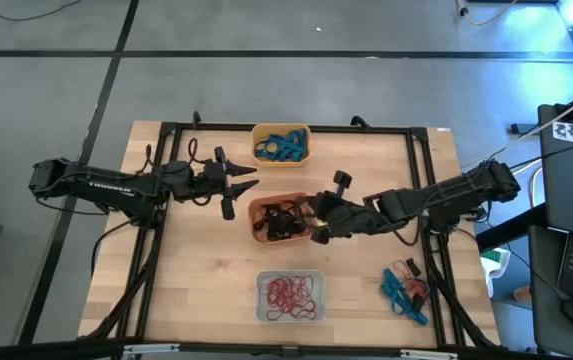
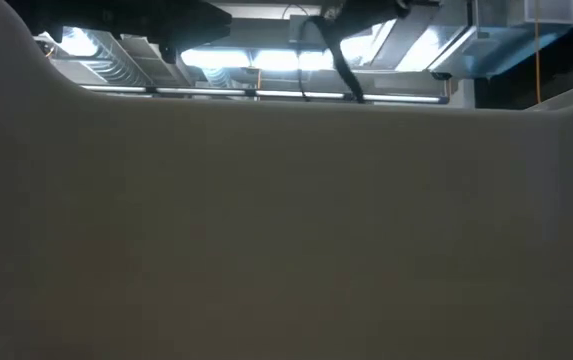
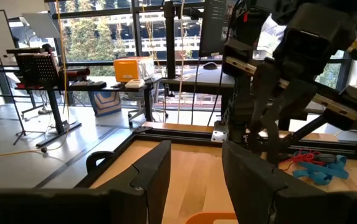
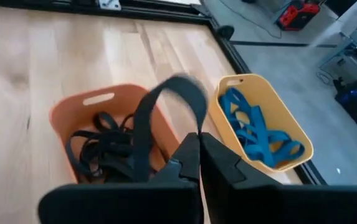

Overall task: Sort rubber bands into baskets
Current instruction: Put the black rubber band in the orange bin

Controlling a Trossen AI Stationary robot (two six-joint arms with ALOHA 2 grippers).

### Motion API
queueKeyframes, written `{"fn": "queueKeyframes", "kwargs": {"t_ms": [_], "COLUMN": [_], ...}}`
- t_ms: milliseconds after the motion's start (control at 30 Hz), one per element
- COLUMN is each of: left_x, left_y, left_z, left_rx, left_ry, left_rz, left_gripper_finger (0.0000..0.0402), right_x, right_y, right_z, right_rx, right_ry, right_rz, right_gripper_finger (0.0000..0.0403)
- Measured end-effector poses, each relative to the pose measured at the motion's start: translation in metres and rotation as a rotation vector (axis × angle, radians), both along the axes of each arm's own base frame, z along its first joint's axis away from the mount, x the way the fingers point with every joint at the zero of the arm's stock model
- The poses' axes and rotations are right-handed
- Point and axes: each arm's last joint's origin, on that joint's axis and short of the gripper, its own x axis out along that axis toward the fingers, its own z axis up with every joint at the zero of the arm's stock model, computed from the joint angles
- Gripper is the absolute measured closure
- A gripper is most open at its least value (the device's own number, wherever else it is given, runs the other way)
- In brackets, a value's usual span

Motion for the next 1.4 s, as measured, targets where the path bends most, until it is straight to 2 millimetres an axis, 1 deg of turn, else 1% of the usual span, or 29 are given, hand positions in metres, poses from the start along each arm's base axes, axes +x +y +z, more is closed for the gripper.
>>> {"fn": "queueKeyframes", "kwargs": {"t_ms": [133, 300, 567, 733, 933, 1033, 1167, 1300, 1400], "left_x": [0.0, 0.0, 0.0, 0.0, 0.0, 0.0, 0.0, 0.0, 0.0], "left_y": [0.0, 0.0, 0.0, 0.0, 0.0, 0.0, 0.0, 0.0, 0.0], "left_z": [0.0, 0.0, 0.0, 0.0, 0.0, 0.0, 0.0, 0.0, 0.0], "left_rx": [0.0, 0.0, 0.001, 0.005, 0.007, 0.007, 0.007, 0.007, 0.008], "left_ry": [0.0, -0.001, 0.0, 0.002, 0.002, 0.002, 0.002, 0.002, 0.003], "left_rz": [0.0, 0.0, 0.001, 0.001, 0.001, 0.001, 0.001, 0.001, 0.002], "left_gripper_finger": [0.026, 0.026, 0.026, 0.026, 0.026, 0.026, 0.026, 0.026, 0.026], "right_x": [0.01, 0.023, 0.044, 0.054, 0.063, 0.065, 0.066, 0.064, 0.062], "right_y": [-0.007, -0.012, -0.027, -0.035, -0.035, -0.033, -0.032, -0.032, -0.027], "right_z": [-0.004, -0.022, -0.057, -0.079, -0.103, -0.111, -0.111, -0.098, -0.083], "right_rx": [0.006, 0.03, 0.013, 0.055, 0.146, 0.173, 0.179, 0.181, 0.197], "right_ry": [0.004, 0.074, 0.185, 0.253, 0.323, 0.341, 0.342, 0.396, 0.423], "right_rz": [0.028, 0.077, 0.05, 0.063, 0.13, 0.148, 0.155, 0.145, 0.15], "right_gripper_finger": [0.0397, 0.0397, 0.0397, 0.0397, 0.0392, 0.036, 0.0288, 0.0224, 0.0195]}}
